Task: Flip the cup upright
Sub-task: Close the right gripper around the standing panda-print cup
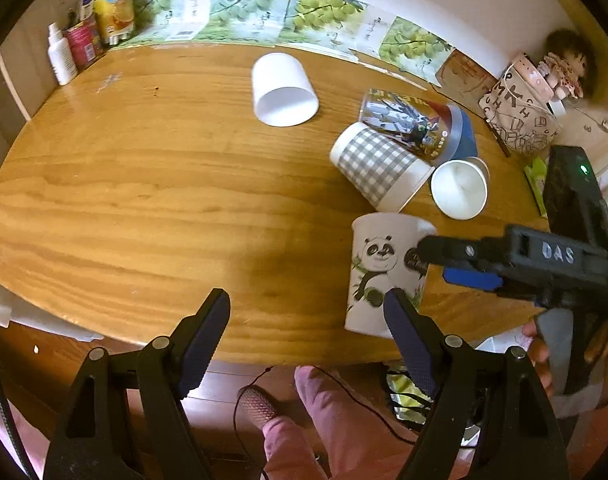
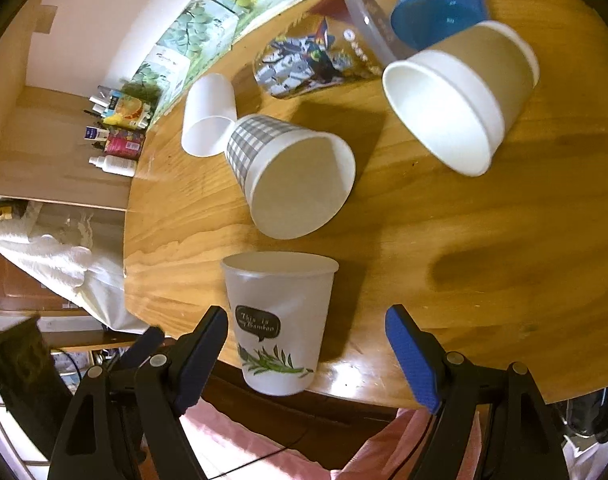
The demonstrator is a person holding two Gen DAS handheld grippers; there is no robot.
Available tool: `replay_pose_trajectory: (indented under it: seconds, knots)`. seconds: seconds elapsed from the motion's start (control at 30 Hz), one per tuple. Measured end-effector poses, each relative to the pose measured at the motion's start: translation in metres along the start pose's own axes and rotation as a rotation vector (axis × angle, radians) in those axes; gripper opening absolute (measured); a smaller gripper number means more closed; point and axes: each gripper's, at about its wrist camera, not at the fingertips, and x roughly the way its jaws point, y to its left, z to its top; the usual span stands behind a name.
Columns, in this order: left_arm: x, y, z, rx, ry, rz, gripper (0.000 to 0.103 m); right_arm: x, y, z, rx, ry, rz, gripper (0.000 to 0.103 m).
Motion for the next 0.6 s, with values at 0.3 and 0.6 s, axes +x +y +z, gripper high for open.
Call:
replay_pose_trajectory:
  seconds: [0.3,0.6]
  knots:
    - [-0.008,0.01,-0.023,0.042,0.022,0.033,0.082,0.026,0.009,0.005,0.034,0.019,0.017,0.082]
    - [0.001,0.019,-0.036,0.081,0.075,0.029,0.082,0.043,0.018,0.01,0.069,0.022,0.046,0.082]
